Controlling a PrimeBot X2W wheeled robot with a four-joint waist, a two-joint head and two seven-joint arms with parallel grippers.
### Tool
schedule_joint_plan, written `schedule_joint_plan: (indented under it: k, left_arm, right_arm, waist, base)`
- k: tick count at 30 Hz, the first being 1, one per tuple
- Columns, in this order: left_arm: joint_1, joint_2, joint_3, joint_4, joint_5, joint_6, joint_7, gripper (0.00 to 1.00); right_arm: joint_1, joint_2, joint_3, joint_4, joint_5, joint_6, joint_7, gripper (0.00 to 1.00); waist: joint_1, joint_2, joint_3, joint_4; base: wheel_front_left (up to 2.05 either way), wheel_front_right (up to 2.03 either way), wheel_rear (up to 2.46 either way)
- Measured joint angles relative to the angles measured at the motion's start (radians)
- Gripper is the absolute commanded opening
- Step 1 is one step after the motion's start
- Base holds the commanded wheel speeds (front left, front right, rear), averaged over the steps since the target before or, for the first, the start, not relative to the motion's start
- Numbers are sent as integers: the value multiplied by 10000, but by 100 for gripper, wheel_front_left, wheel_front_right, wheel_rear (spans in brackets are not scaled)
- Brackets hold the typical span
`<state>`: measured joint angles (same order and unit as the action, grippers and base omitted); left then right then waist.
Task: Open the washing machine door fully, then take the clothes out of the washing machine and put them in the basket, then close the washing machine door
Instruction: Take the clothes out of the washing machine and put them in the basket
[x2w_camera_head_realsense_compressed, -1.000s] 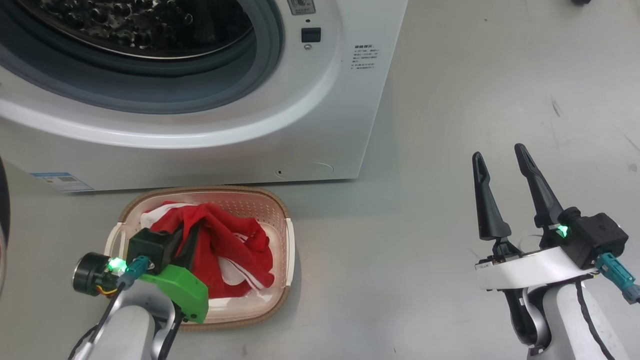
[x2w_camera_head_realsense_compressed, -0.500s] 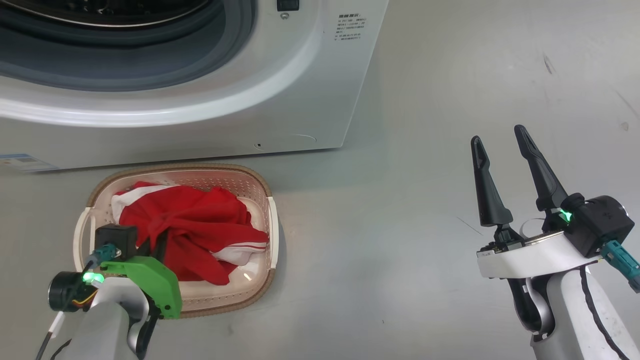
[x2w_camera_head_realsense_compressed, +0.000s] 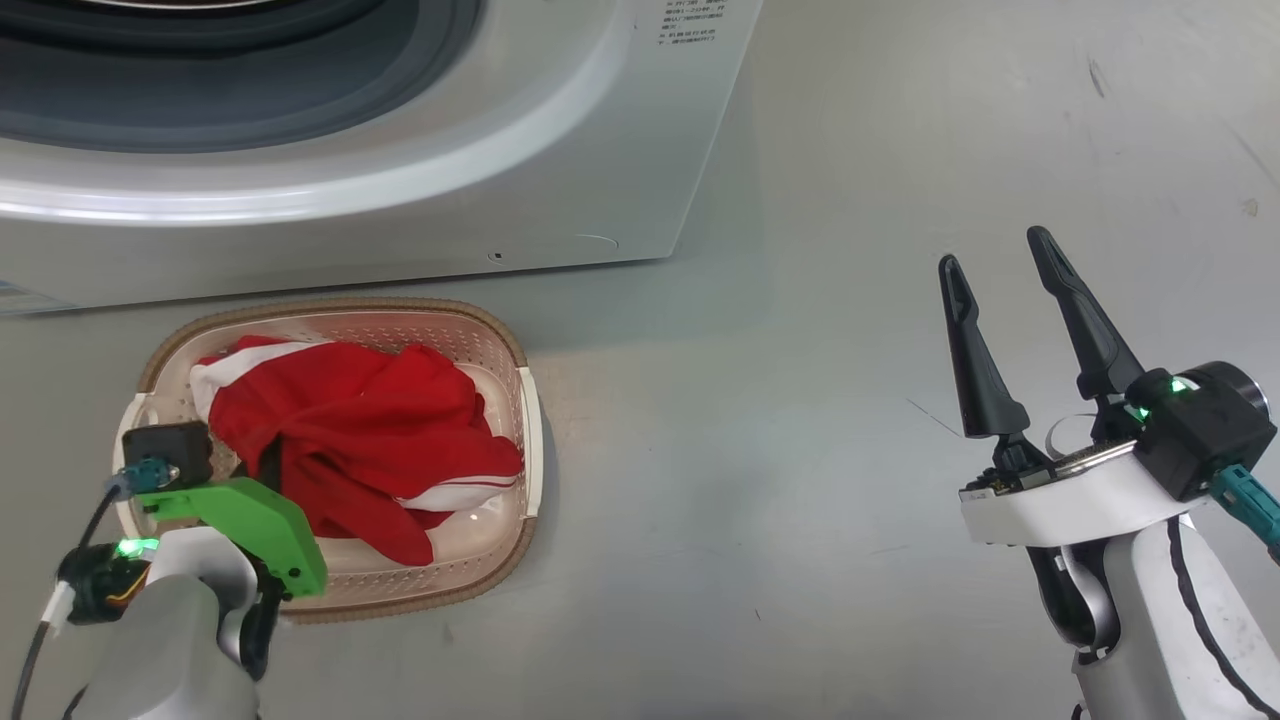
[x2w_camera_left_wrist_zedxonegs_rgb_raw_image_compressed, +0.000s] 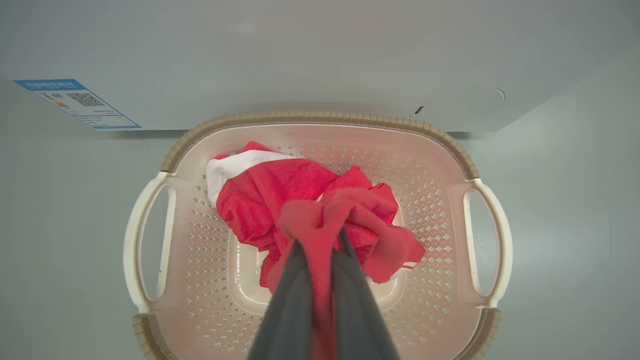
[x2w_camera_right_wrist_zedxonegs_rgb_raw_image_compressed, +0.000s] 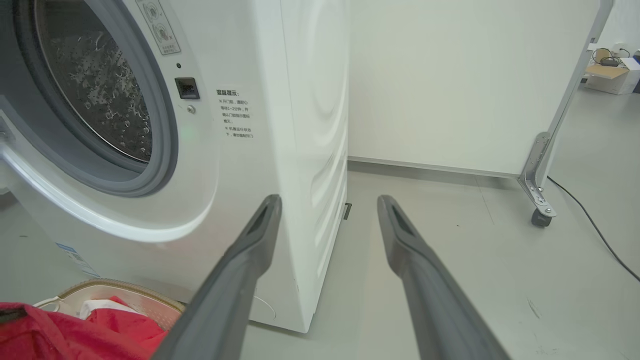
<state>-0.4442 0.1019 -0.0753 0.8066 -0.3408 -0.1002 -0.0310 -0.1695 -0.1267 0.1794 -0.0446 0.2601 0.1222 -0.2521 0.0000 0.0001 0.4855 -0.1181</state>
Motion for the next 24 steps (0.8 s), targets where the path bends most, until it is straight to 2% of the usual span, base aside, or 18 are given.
schedule_joint_plan:
  k: [8, 24]
  left_arm:
    - [-721, -48, 280, 533, -286, 84, -148, 0]
    - [-1460, -161, -52, 1822, -38, 82, -541, 0]
  right_arm:
    - [-113, -98, 38, -140, -77, 0, 0, 100]
    - [-486, -107, 23, -311, -92, 0, -2, 100]
  waist:
    - [0, 0, 378, -63]
    - [0, 0, 1140, -198]
  base:
    - [0, 0, 0]
    - [0, 0, 0]
